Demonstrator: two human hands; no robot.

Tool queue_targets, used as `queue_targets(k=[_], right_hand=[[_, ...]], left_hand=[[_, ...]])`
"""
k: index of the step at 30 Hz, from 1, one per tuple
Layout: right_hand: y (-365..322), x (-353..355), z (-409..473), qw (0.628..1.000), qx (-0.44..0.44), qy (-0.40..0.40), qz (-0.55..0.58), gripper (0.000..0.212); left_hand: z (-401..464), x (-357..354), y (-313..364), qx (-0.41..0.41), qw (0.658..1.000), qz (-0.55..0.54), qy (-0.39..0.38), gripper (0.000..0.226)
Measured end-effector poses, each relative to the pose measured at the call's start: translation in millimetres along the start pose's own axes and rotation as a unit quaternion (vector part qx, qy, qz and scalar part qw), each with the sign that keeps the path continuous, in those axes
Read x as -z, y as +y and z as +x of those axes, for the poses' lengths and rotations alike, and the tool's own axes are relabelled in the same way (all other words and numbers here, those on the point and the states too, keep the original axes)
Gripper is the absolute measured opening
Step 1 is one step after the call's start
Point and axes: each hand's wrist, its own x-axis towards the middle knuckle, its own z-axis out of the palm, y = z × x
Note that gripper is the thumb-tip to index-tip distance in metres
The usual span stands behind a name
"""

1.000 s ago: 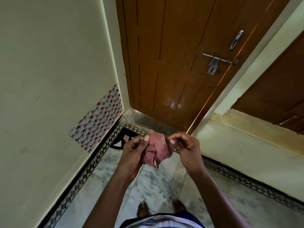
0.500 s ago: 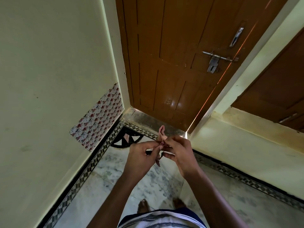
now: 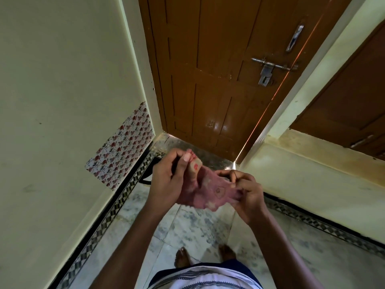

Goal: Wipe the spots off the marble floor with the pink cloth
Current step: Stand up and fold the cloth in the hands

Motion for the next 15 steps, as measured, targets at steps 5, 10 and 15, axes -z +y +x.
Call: queue_targets(k=[5, 10, 15], right_hand=[[-14.6, 1.7, -3.4, 0.989, -0.098, -0.093, -0.059, 0.052], [-16.0, -9.1, 0.3, 0.965, -0.071, -0.156, -0.196, 0.021], [-13.4, -17.8, -0.5, 0.975, -0.064, -0.083, -0.195, 0.017]], left_hand=[[33.9, 8.5, 38.7, -0.100, 0.987, -0.014, -0.124, 0.016], [68.5, 7.4, 40.6, -0.054, 0.987, 0.003, -0.152, 0.017], [66.6, -5.4, -39.7, 0.117, 0.988, 0.024, -0.101, 0.038]])
